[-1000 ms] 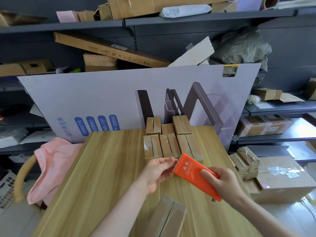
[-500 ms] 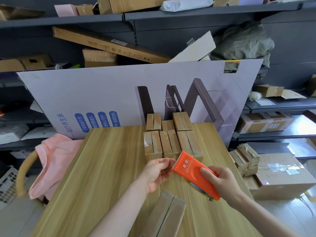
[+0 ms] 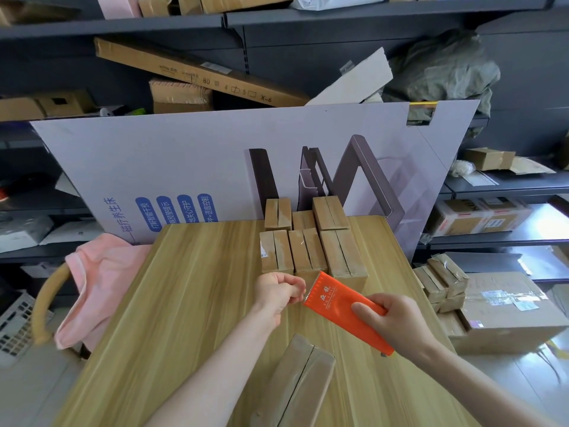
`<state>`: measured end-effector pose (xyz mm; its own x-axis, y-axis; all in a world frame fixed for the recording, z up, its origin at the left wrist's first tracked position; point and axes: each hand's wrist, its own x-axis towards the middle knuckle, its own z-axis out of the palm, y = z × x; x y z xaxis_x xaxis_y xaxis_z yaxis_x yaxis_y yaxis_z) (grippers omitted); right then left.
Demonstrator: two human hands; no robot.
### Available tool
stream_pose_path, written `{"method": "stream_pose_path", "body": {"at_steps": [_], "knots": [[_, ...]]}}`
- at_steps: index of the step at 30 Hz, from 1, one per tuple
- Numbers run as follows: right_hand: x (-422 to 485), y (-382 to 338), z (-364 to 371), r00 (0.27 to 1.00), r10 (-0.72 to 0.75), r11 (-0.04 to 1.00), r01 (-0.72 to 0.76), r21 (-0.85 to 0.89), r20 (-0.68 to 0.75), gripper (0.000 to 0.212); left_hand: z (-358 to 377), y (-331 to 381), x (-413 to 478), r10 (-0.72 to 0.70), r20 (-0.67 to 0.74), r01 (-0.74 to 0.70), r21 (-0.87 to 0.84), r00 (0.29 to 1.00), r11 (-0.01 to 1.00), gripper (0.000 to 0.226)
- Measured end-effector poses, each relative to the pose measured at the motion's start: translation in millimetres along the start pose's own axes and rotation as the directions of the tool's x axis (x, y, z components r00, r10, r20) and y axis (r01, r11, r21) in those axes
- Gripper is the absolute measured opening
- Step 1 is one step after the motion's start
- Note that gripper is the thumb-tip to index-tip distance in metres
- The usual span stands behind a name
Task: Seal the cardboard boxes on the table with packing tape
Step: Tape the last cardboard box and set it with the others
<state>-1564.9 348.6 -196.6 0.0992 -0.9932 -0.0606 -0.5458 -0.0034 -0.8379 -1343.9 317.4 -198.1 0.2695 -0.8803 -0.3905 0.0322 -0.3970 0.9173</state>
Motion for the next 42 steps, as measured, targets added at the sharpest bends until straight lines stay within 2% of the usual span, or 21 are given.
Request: {"method": "stream_pose_path", "body": {"at_steps": [7, 13, 19, 24, 30, 35, 39, 42], "knots": [[-6.4, 14.9, -12.4, 0.999, 0.041, 0.994, -0.040, -0.104, 0.012, 0.013, -3.1, -12.4, 17.7, -0.029, -0.063, 0.031, 0.031, 0.998, 0.999, 0.027], [-24.6, 51.7, -26.9, 0.987, 0.156, 0.976, -0.149, -0.160, 0.031, 0.012, -29.0, -38.0, 39.8, -0.097, -0.167, 0.107, 0.050, 0.981, 0.993, 0.028], [-34.6, 88.8, -13.8, 0.971, 0.237, 0.910, -0.208, -0.359, 0.036, 0.023, -12.0, -89.1, 40.8, -0.181, -0.186, 0.204, 0.112, 0.966, 0.973, 0.029], [-27.5, 114.1, 2.5, 0.940, 0.333, 0.854, -0.268, -0.445, 0.073, 0.027, -3.0, -115.6, 49.4, -0.223, -0.217, 0.265, 0.188, 0.950, 0.946, 0.015], [-16.9, 140.7, 21.2, 0.916, 0.391, 0.825, -0.304, -0.477, 0.093, 0.029, 2.2, -133.1, 59.8, -0.248, -0.246, 0.308, 0.246, 0.937, 0.919, 0.010], [-13.8, 154.3, 36.6, 0.898, 0.434, 0.804, -0.348, -0.483, 0.075, 0.038, 6.9, -145.7, 64.1, -0.215, -0.284, 0.294, 0.273, 0.934, 0.916, 0.012], [-10.5, 149.9, 47.5, 0.902, 0.429, 0.779, -0.344, -0.525, 0.044, 0.036, 9.7, -154.7, 58.9, -0.133, -0.284, 0.252, 0.439, 0.950, 0.862, 0.006], [-9.9, 145.7, 47.6, 0.904, 0.426, 0.771, -0.346, -0.534, 0.030, 0.034, 10.8, -161.4, 54.4, -0.066, -0.226, 0.197, 0.628, 0.972, 0.753, 0.047]]}}
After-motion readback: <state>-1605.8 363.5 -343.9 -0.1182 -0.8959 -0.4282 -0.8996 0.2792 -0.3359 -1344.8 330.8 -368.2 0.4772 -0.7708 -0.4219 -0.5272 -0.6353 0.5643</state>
